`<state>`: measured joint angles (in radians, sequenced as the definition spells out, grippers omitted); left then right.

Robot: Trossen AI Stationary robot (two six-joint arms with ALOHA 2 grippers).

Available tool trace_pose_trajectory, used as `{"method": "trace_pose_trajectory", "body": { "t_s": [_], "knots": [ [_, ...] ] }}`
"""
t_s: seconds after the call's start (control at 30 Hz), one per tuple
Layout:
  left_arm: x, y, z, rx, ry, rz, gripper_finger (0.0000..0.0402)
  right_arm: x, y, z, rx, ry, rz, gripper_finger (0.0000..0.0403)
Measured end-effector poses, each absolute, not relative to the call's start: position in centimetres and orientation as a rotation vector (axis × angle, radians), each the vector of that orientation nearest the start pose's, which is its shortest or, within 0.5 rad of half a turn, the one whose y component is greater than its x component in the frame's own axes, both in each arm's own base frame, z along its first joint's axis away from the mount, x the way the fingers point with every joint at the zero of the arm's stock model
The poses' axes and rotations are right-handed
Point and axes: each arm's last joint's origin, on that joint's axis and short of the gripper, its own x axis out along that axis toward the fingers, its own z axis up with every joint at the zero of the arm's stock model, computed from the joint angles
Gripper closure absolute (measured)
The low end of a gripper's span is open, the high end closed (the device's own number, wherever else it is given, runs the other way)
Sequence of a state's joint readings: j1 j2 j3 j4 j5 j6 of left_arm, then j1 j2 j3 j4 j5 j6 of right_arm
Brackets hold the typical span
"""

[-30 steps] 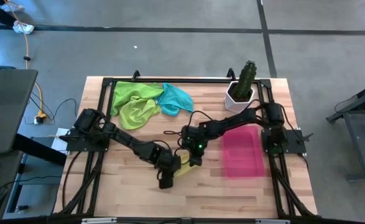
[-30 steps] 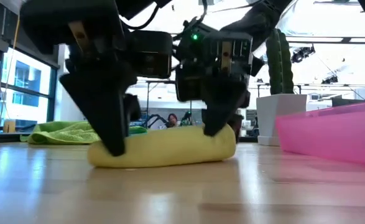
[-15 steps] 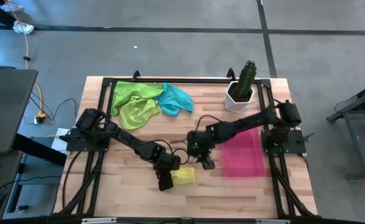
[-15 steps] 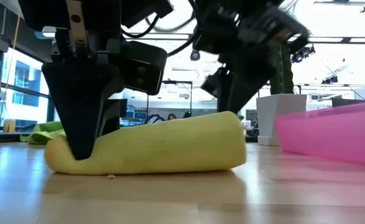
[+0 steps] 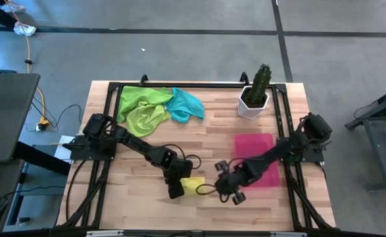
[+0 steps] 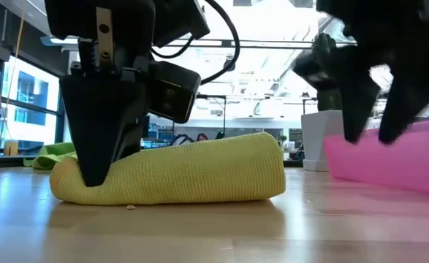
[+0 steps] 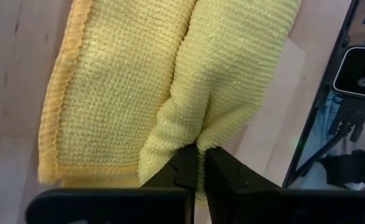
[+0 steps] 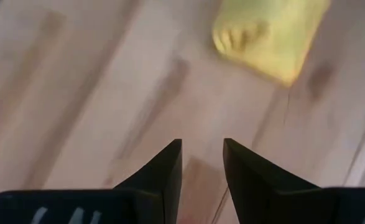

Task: Roll microfiber towels into tight, uniform cylinder then place into a basket
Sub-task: Roll the yellow microfiber towel

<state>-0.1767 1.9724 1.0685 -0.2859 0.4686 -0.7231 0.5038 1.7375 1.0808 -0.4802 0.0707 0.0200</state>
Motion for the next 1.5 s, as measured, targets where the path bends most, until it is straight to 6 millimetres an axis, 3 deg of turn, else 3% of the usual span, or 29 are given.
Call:
{"method": "trace_pose_trajectory", "body": {
  "t_s": [0.1, 0.3, 0.4, 0.6, 0.83, 1.03, 1.5],
  "knots": [
    [34.9, -7.6, 10.4, -0.791, 1.359, -0.116, 0.0395, 28.1, 15.6, 17.2, -0.226, 0.990, 0.277, 0.0293],
    [35.4, -7.4, 10.4, -0.831, 1.320, -0.136, 0.0388, 27.2, 14.9, 19.6, -0.125, 0.582, 0.218, 0.0293],
    [35.5, -7.4, 10.5, -0.847, 1.306, -0.126, 0.0381, 26.9, 14.3, 19.0, -0.106, 0.512, 0.212, 0.0293],
    [35.6, -7.3, 10.5, -0.857, 1.298, -0.117, 0.0379, 27.5, 14.4, 17.1, -0.137, 0.537, 0.257, 0.0266],
    [35.8, -6.3, 10.5, -0.890, 1.295, -0.067, 0.0386, 29.5, 15.9, 15.1, -0.392, 0.548, 0.426, 0.0207],
    [35.9, -5.4, 10.4, -0.898, 1.282, -0.028, 0.0387, 30.6, 16.2, 13.5, -0.459, 0.575, 0.440, 0.0203],
    [35.9, -5.0, 10.5, -0.927, 1.288, -0.040, 0.0387, 31.5, 13.5, 12.1, -0.410, 0.682, 0.362, 0.0203]
  ]
}}
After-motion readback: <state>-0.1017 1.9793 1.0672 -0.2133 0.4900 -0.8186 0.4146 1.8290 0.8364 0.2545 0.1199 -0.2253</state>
